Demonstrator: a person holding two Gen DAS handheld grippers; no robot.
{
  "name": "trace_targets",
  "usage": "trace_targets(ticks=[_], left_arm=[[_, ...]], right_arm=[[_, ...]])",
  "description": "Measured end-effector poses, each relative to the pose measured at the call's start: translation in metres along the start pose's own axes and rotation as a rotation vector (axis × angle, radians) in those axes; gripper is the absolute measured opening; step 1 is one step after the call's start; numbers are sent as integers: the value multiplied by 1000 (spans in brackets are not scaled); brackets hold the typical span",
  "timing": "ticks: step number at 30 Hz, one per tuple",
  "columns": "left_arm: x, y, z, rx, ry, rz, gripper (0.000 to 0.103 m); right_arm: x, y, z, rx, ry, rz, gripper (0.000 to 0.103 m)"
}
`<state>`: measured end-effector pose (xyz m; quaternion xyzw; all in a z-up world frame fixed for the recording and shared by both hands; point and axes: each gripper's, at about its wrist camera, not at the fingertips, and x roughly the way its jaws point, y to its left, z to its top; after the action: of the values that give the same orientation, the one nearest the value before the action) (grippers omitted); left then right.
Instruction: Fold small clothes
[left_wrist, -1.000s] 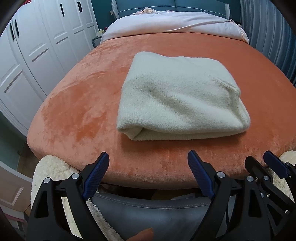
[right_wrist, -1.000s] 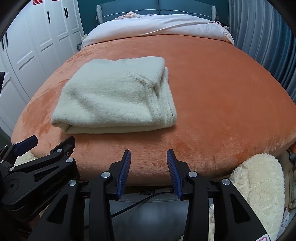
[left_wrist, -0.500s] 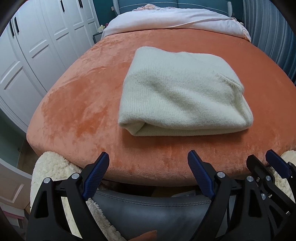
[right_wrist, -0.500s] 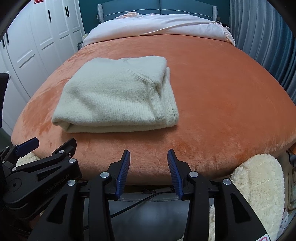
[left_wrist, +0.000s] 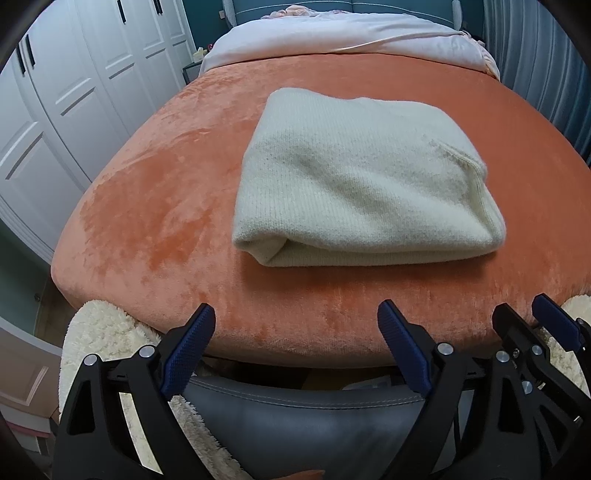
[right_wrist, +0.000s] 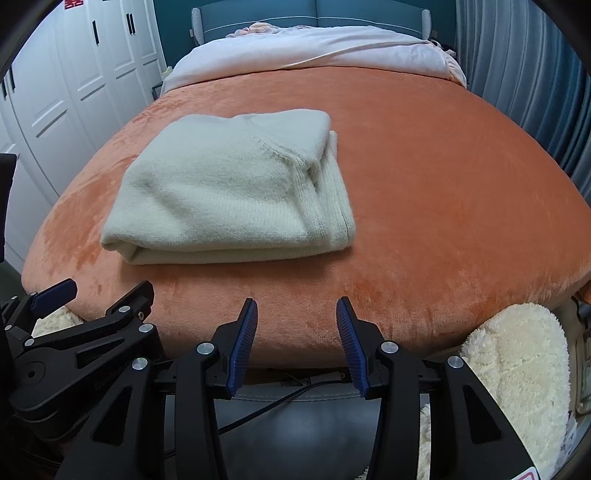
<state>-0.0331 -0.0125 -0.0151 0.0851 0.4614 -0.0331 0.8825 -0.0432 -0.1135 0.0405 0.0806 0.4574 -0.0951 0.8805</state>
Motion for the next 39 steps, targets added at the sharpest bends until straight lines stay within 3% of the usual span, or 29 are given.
trace_targets(ticks=[39], left_arm=[[3, 1, -2, 14, -3, 3, 86]], right_arm=[[4, 3, -1, 15, 19, 0, 44]])
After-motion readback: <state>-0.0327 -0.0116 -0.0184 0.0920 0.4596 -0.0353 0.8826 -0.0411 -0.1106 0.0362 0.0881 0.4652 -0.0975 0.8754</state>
